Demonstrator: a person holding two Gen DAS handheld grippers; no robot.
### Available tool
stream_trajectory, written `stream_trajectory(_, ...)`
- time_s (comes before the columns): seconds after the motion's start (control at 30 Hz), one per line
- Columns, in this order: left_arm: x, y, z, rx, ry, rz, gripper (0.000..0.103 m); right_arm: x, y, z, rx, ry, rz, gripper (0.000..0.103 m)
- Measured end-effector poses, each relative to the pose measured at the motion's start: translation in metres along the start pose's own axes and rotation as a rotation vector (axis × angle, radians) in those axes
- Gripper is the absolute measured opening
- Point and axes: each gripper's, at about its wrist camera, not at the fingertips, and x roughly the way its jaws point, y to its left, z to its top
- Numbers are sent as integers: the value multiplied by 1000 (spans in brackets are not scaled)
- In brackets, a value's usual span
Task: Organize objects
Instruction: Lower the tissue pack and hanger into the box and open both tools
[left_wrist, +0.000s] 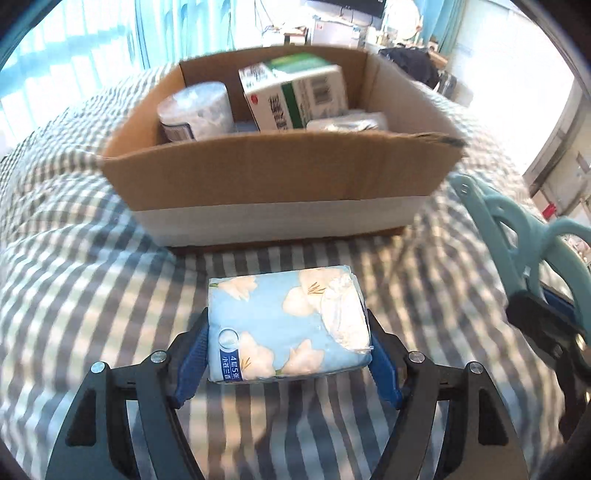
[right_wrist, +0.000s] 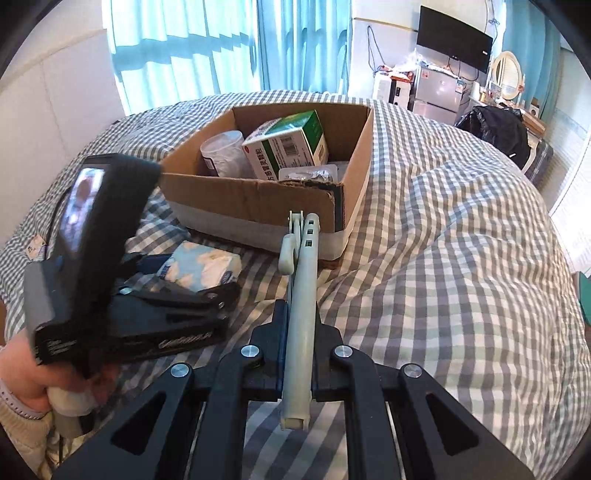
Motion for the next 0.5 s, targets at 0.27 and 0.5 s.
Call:
stream_trajectory(0.27, -74, 5, -5, -3, -118, -16, 77, -57, 12, 6, -6, -66, -31, 9)
stream_trajectory(0.5, -143, 13, 16, 21, -259, -22, 77, -103, 24, 26, -29, -152, -62, 9)
